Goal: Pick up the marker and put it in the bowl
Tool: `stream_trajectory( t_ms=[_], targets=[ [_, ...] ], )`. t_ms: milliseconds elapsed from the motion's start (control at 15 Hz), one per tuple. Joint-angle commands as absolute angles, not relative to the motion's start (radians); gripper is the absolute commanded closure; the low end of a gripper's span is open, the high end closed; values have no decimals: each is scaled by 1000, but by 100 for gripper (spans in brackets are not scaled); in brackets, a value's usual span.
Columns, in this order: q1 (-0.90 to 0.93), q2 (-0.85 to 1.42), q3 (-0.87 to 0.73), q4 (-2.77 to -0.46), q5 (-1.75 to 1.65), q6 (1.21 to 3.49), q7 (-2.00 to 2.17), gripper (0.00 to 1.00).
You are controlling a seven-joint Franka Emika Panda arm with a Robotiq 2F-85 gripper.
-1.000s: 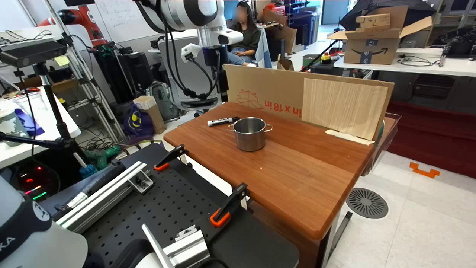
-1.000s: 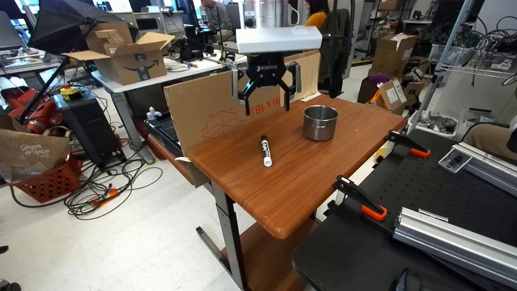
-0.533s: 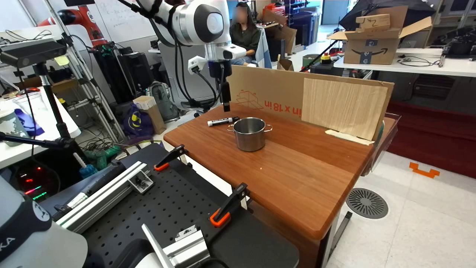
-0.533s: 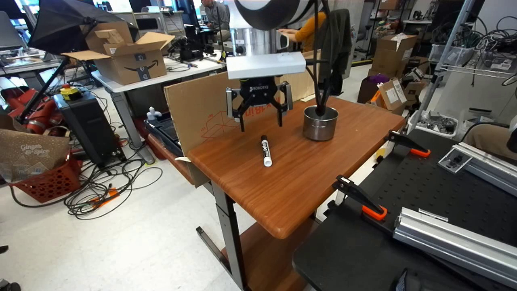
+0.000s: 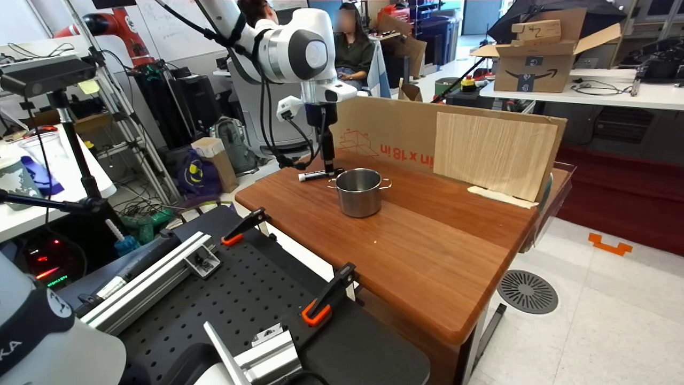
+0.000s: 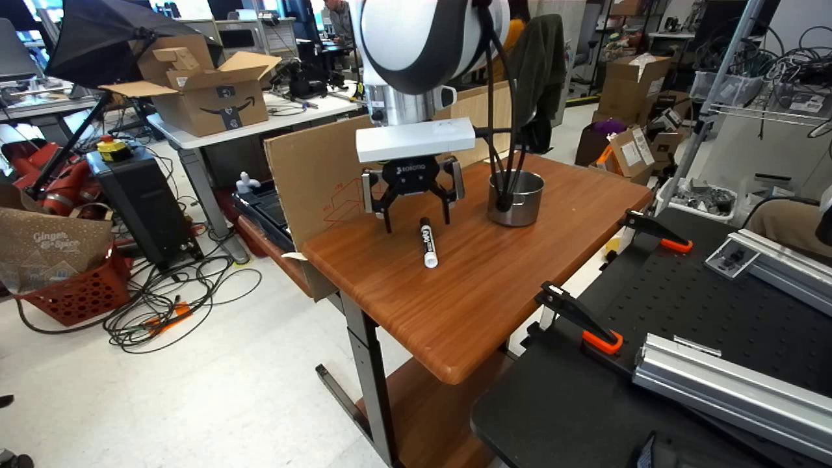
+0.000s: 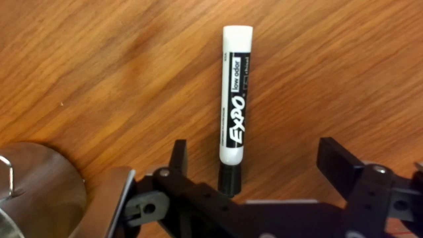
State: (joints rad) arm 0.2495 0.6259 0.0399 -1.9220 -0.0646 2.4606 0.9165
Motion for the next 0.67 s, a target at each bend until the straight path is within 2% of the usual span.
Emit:
stream_trajectory(
  t_ms=[0,200,267,333,600],
  targets=[
    [281,665,3,-1878,-42,2464,952,0],
    [278,674,0,-1865,-36,2463,966,0],
    [280,676,-4,-1862,-40,2465,970,25],
    [280,677,-5,-1860,-40,2466,971,26],
    [279,687,-6,-1846,-38,2454,969,58]
  ],
)
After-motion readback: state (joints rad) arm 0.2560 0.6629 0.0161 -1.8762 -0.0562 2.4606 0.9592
